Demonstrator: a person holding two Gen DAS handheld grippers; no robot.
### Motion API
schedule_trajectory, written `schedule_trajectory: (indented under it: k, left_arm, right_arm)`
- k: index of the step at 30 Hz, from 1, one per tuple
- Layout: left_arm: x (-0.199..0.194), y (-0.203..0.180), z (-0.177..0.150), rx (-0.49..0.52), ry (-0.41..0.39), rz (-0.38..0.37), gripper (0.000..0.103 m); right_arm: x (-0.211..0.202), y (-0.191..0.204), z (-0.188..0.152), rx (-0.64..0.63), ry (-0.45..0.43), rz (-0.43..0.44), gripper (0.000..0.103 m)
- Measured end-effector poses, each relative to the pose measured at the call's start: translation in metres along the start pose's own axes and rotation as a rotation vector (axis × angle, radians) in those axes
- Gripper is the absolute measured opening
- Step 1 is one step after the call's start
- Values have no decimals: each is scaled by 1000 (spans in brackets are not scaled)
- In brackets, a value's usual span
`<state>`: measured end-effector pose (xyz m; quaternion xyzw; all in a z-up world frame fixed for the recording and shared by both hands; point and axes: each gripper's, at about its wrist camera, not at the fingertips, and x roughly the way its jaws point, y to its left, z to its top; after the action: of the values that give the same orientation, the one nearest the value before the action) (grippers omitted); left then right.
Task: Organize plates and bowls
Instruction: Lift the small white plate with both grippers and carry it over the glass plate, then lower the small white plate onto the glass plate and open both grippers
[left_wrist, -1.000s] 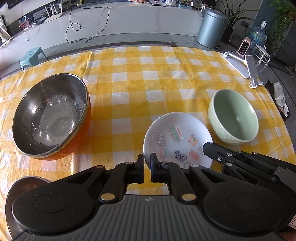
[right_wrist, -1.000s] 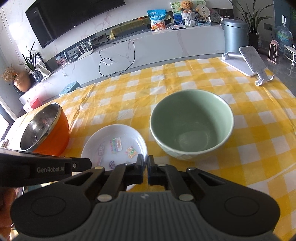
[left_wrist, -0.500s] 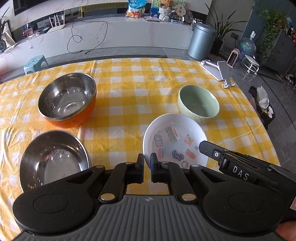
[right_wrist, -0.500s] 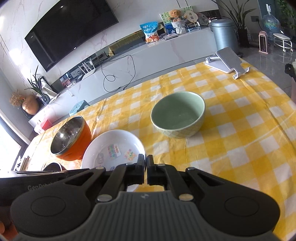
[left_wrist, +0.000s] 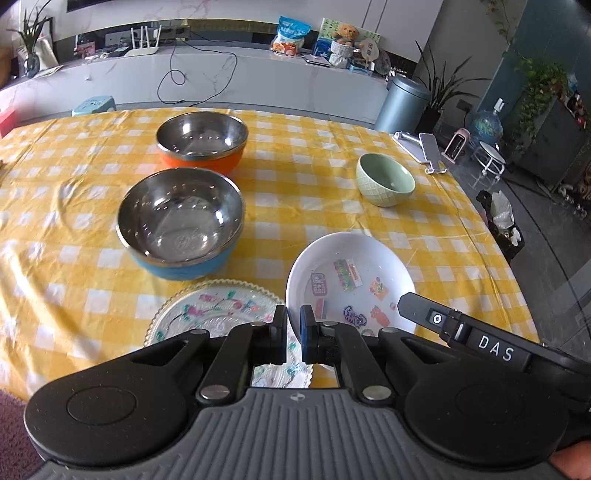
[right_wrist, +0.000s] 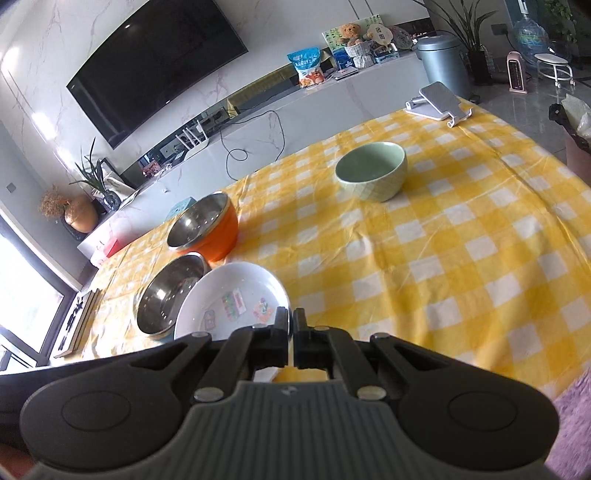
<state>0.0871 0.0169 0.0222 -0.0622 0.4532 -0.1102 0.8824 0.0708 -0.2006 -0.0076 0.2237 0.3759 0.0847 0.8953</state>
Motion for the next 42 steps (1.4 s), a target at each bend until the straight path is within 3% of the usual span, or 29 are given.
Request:
schedule_trajectory:
  k: [5,12,24,42]
  left_arm:
    - [-20,33,-20,-67,-18,10,6]
    - [-19,67,-35,-159,-10,14,6]
    - [11,87,-42,-211,50,2,7]
    - [36,95,-43,-239,67,7,7]
  right_arm:
    - [-1,30,-18,-57,31,21,0]
    - [15,59,-38,-116,90,19,0]
    - [54,58,-46,-97,177,-47,0]
    - [77,47,-50,-45,194,-51,0]
